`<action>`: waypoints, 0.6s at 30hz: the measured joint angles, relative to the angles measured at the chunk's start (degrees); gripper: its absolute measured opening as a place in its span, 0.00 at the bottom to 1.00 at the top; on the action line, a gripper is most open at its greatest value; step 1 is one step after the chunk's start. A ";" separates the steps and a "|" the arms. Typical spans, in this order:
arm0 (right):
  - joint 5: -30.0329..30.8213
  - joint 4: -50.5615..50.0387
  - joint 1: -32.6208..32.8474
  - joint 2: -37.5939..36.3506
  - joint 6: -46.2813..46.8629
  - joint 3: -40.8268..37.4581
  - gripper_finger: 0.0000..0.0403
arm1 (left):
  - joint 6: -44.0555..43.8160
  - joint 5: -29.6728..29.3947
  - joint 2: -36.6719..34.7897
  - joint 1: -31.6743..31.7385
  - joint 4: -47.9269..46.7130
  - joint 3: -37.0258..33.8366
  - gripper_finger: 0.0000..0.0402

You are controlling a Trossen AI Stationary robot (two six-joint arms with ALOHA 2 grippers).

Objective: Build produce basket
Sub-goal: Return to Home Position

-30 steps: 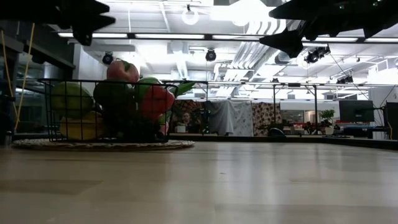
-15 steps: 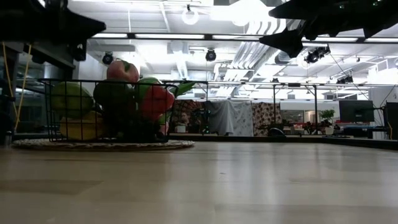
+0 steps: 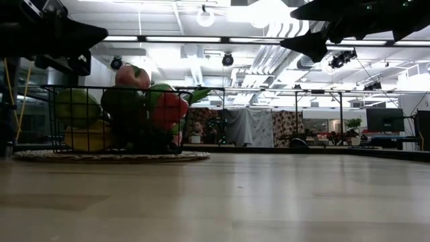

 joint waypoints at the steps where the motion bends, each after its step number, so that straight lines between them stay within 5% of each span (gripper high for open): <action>1: 0.01 0.00 -0.01 0.00 -0.02 0.00 0.89 | 0.01 0.45 -0.58 0.00 -0.03 0.03 0.00; 18: -0.01 -0.24 -0.01 0.02 2.54 0.00 0.89 | 1.79 1.72 -2.14 0.00 -6.37 0.08 0.00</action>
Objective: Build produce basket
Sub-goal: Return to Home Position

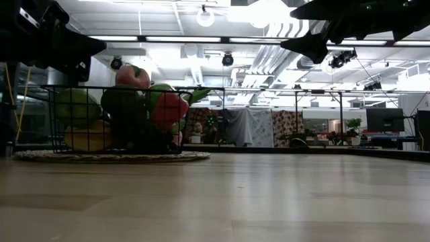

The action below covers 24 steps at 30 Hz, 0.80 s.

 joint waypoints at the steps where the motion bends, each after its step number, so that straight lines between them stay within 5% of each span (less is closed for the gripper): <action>1: 0.00 0.00 0.00 0.00 0.00 0.00 0.89 | 0.13 -0.02 0.01 0.00 -0.86 0.00 0.00; 24: 0.17 0.09 -0.09 0.00 -1.93 0.00 0.89 | -0.72 0.26 0.27 0.00 -1.85 0.00 0.01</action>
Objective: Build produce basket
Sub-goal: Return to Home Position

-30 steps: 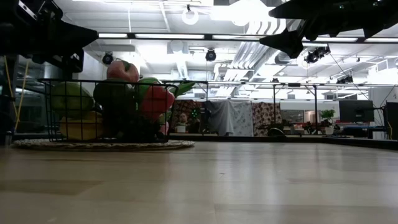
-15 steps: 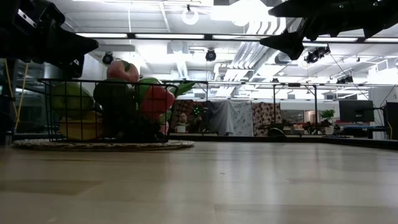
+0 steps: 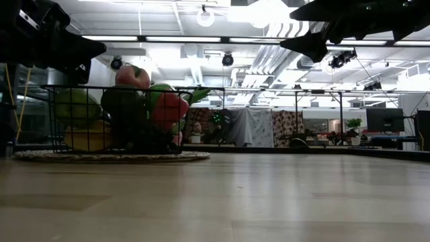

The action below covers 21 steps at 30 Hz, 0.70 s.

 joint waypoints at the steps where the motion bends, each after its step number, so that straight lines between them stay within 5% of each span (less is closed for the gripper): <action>1: 0.66 0.15 0.00 -0.02 -0.63 0.00 0.89 | -0.02 0.00 0.00 0.00 0.00 0.00 0.01; 7: 6.40 -1.70 0.00 -3.22 -3.25 0.00 0.89 | -0.02 0.00 0.00 0.00 0.00 0.00 0.01; 13: 11.78 -13.73 0.00 -11.96 -3.99 0.00 0.89 | -0.02 0.02 0.00 0.00 0.00 0.00 0.01; 21: 13.51 -22.01 0.00 -20.59 -1.52 -4.83 0.89 | -0.02 0.04 0.00 0.00 0.00 0.00 0.01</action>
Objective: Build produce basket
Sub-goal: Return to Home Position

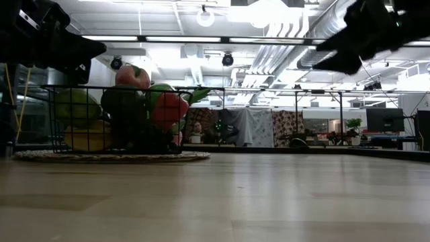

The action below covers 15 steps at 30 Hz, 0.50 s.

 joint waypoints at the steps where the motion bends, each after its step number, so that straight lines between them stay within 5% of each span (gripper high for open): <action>1: 0.00 0.15 0.00 -0.90 0.43 -1.36 0.89 | 0.00 0.00 0.00 0.00 0.00 0.00 0.01; 10: -1.52 7.95 0.04 -10.86 0.92 -11.42 0.89 | 0.00 0.00 0.00 0.00 0.02 0.00 0.01; 15: -1.59 5.15 0.04 -15.73 2.16 -12.63 0.77 | 0.00 0.00 0.00 0.02 0.01 0.00 0.01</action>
